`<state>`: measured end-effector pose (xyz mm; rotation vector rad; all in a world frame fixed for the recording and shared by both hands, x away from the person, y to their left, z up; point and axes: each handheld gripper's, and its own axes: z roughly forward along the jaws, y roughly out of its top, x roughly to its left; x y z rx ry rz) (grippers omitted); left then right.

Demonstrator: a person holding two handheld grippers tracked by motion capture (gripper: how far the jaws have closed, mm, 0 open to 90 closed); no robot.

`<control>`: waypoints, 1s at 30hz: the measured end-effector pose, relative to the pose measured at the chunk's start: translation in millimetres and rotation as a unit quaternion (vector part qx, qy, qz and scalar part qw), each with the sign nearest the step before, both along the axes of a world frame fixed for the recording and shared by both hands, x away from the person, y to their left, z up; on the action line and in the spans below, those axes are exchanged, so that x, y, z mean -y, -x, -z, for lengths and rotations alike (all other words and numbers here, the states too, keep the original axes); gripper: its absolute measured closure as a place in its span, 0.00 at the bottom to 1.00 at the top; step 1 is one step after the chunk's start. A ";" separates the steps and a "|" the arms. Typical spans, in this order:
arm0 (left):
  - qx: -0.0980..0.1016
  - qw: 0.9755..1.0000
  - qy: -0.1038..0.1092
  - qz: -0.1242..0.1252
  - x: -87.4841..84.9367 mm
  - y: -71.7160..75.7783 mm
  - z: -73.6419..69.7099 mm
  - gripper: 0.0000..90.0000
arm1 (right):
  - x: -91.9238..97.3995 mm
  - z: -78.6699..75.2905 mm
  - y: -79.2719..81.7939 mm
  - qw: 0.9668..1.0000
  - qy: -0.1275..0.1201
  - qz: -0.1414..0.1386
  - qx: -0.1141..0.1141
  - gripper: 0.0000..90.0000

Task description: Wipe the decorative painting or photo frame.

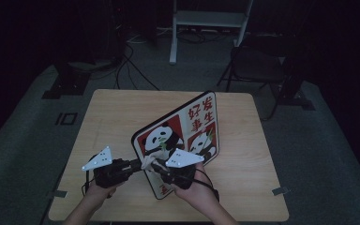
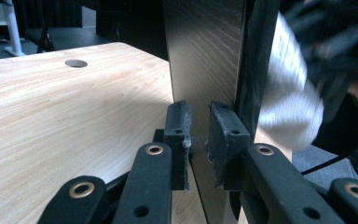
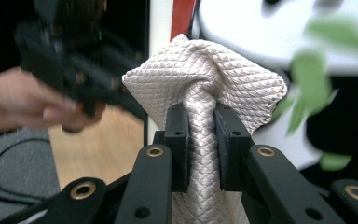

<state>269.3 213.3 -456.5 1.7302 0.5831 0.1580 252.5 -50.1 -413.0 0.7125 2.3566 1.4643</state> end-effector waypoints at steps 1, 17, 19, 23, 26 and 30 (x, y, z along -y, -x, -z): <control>-0.001 1.000 0.000 0.001 0.0 -0.1 -0.1 0.87 | 0.7 4.8 0.9 1.000 0.005 -0.002 -0.005 0.86; 0.001 1.000 -0.001 0.002 1.5 1.2 -0.9 0.88 | 15.2 71.2 11.0 0.994 0.067 0.001 -0.085 0.86; 0.000 1.000 0.000 0.003 1.5 1.1 -0.8 0.88 | 16.2 76.9 11.5 0.993 0.074 0.001 -0.093 0.86; 0.000 1.000 0.000 0.002 1.7 1.3 -0.9 0.87 | 17.5 86.4 11.6 0.990 0.085 0.001 -0.108 0.86; 0.001 1.000 0.000 0.002 1.7 1.3 -0.8 0.87 | 18.8 91.0 10.9 0.989 0.089 -0.001 -0.117 0.86; 0.002 1.000 0.000 0.003 1.7 1.6 -0.9 0.87 | 20.0 99.4 10.8 0.987 0.102 -0.005 -0.126 0.86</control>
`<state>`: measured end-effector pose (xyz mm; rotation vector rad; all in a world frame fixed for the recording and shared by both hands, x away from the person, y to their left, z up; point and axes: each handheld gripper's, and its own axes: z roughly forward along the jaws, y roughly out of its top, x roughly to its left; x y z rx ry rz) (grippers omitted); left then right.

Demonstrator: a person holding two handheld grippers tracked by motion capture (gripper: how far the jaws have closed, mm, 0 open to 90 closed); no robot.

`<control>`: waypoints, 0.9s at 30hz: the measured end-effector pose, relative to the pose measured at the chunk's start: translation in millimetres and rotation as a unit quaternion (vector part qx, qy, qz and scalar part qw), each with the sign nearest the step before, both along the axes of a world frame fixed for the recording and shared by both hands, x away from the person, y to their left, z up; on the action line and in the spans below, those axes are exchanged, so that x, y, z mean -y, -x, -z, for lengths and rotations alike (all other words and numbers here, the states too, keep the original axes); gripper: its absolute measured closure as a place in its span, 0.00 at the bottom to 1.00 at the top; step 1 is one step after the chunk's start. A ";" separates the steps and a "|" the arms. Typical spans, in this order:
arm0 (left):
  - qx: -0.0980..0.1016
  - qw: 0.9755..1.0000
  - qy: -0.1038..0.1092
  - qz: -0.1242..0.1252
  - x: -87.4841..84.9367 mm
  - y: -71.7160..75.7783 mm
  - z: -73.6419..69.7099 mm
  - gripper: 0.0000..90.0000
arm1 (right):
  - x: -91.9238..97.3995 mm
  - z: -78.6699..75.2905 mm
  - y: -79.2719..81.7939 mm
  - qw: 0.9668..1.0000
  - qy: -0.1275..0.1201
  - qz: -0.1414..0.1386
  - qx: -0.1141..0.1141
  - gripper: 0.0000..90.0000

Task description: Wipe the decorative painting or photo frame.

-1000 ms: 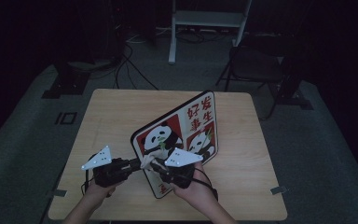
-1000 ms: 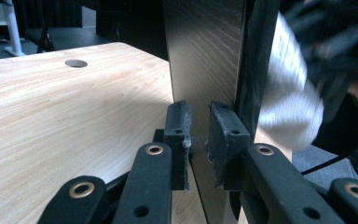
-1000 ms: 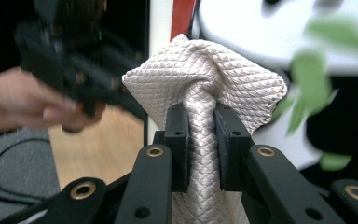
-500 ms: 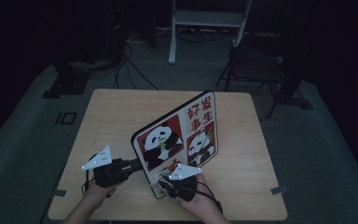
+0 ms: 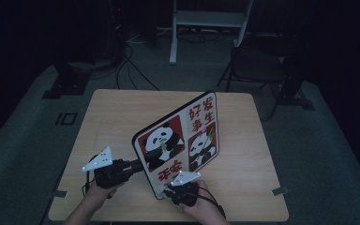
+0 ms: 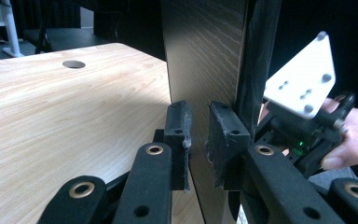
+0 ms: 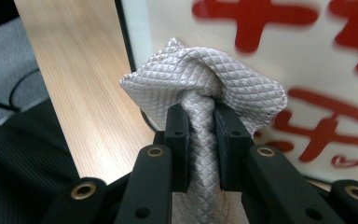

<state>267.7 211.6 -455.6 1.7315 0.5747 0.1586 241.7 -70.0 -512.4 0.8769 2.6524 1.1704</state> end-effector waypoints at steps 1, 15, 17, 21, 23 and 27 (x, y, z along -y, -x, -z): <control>0.000 1.000 -0.001 0.001 -0.2 -0.2 0.0 0.87 | 0.3 2.7 0.1 1.000 0.001 0.000 -0.005 0.86; 0.010 1.000 0.004 0.005 2.0 -1.5 -1.1 0.86 | 45.9 -28.1 -3.3 0.998 -0.037 0.052 0.014 0.86; 0.010 1.000 0.004 0.007 3.3 -1.0 -1.3 0.86 | 56.7 -49.7 -2.4 0.994 -0.069 0.068 0.040 0.86; 0.010 1.000 0.003 0.012 6.8 1.6 -2.4 0.86 | 66.2 -83.4 1.6 0.987 -0.112 0.078 0.081 0.86; 0.011 1.000 0.002 0.015 7.8 2.2 -2.7 0.86 | 67.2 -91.6 3.2 0.986 -0.122 0.075 0.089 0.86; 0.018 1.000 -0.001 0.025 14.7 6.0 -5.5 0.84 | 68.1 -124.1 14.8 0.977 -0.166 0.056 0.120 0.86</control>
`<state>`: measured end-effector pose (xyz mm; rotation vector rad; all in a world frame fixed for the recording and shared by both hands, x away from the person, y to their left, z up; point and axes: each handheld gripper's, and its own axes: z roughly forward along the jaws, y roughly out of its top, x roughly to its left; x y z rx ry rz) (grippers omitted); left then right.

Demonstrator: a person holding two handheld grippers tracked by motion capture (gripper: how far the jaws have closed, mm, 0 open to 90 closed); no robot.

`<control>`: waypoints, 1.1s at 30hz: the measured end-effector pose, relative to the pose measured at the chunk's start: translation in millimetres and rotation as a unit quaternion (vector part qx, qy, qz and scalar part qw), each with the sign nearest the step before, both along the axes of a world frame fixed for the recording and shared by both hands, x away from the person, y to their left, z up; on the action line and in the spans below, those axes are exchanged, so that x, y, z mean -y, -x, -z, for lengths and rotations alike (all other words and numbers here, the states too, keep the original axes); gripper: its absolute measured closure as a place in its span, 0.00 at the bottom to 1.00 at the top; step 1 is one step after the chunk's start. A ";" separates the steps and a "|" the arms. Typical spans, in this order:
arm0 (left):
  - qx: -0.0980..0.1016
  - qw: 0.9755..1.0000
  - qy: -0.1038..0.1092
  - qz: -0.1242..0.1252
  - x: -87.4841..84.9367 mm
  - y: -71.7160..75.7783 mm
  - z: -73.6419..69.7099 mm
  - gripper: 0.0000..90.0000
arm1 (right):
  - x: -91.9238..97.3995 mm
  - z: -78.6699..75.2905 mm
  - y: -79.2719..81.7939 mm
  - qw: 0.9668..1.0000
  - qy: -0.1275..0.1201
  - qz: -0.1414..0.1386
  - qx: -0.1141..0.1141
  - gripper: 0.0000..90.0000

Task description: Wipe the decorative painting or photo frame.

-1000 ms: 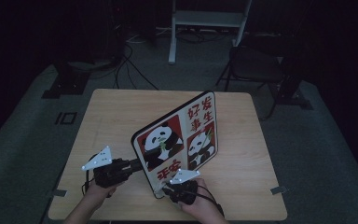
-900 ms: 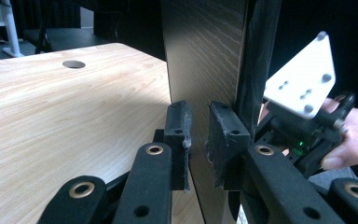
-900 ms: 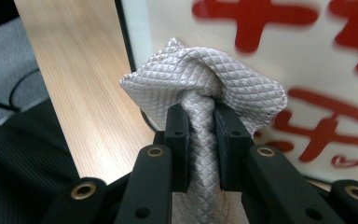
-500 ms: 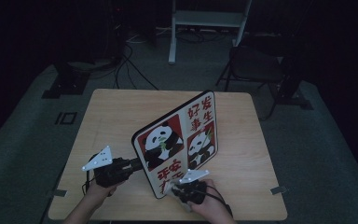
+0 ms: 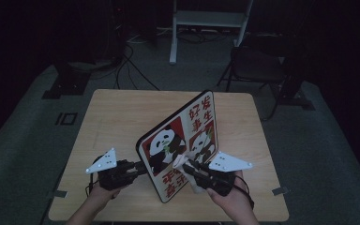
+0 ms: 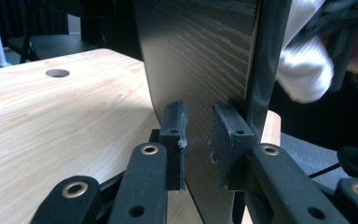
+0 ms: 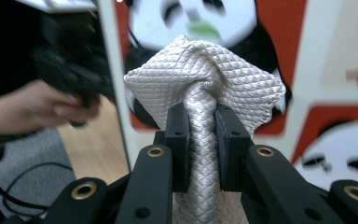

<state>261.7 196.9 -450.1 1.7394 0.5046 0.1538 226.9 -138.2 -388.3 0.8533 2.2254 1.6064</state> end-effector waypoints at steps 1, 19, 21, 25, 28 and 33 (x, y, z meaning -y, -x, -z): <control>0.000 1.000 0.000 0.000 0.0 0.0 0.0 0.84 | 0.0 0.0 0.0 1.000 0.000 0.000 0.000 0.86; 0.023 0.998 -0.027 0.048 45.9 14.9 -10.8 0.74 | -19.3 -22.9 31.0 0.998 -0.028 -0.056 0.029 0.85; 0.025 0.998 -0.030 0.052 50.1 16.8 -11.9 0.73 | -21.5 -21.5 33.3 0.997 -0.031 -0.067 0.024 0.85; 0.028 0.998 -0.031 0.056 54.6 18.1 -13.2 0.73 | -22.3 -25.6 37.8 0.996 -0.042 -0.075 0.032 0.85; 0.025 0.998 -0.025 0.054 55.1 18.6 -14.2 0.73 | -21.8 -32.2 44.5 0.993 -0.056 -0.093 0.041 0.83; 0.026 0.998 -0.026 0.049 55.4 19.5 -15.8 0.73 | -30.1 -30.2 47.8 0.994 -0.041 -0.096 0.043 0.70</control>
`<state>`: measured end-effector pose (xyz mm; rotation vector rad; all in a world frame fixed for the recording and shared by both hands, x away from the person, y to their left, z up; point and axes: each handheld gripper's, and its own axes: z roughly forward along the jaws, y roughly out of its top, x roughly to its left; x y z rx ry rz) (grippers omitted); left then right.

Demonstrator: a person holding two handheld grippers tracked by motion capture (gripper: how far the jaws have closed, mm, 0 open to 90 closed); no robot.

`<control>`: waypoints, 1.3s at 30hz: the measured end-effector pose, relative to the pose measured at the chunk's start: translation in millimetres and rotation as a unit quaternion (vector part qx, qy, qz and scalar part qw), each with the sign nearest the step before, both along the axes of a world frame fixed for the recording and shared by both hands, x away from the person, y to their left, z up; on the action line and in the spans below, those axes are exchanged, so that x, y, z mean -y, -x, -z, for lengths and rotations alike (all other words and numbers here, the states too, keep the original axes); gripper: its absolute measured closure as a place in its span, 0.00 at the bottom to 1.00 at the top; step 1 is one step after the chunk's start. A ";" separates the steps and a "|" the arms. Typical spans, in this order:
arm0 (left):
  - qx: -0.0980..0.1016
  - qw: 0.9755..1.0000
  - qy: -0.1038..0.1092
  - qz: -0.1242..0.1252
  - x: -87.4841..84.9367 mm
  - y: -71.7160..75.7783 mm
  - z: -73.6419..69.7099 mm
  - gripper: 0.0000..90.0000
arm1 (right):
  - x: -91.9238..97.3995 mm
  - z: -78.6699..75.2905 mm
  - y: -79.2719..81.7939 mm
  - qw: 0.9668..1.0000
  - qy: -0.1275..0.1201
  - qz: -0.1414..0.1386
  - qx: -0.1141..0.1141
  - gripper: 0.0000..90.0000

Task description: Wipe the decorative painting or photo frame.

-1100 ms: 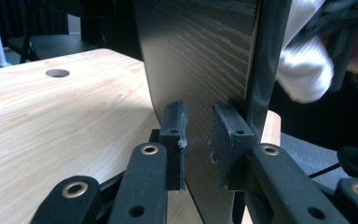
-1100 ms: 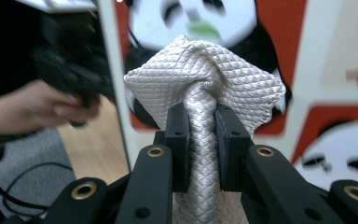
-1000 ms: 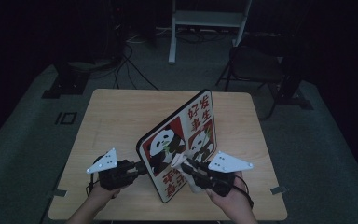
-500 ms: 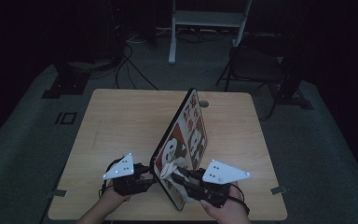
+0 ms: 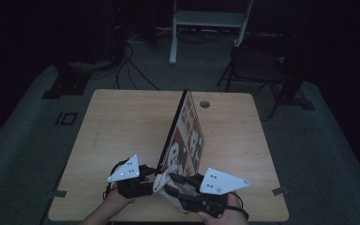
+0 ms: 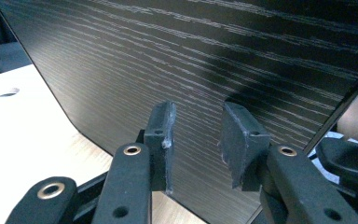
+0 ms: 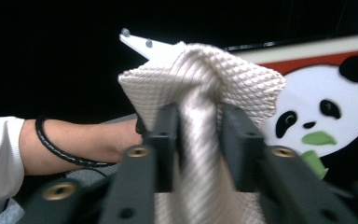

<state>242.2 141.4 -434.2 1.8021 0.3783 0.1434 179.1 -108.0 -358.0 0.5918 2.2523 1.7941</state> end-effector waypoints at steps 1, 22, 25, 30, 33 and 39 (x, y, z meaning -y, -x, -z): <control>-0.002 1.000 -0.002 -0.004 0.3 0.7 -0.8 0.73 | -2.0 1.7 -0.7 1.000 0.010 0.005 0.003 0.69; -0.002 1.000 -0.006 -0.013 -6.0 -2.2 -2.0 0.79 | -14.3 43.7 0.4 0.994 0.090 0.066 0.013 0.64; 0.001 1.000 -0.006 -0.011 -6.4 -1.7 -2.0 0.79 | -12.6 52.9 0.4 0.991 0.106 0.076 0.008 0.64; 0.001 1.000 -0.005 -0.009 -6.2 -2.0 -1.7 0.79 | -10.5 61.1 -0.3 0.990 0.115 0.082 -0.004 0.64; 0.003 1.000 -0.005 -0.009 -6.8 -2.6 -1.4 0.79 | -10.0 66.9 -0.1 0.989 0.117 0.088 -0.007 0.64; 0.002 1.000 -0.007 -0.008 -7.2 -2.7 -1.1 0.79 | -8.4 78.6 0.8 0.988 0.119 0.098 -0.017 0.64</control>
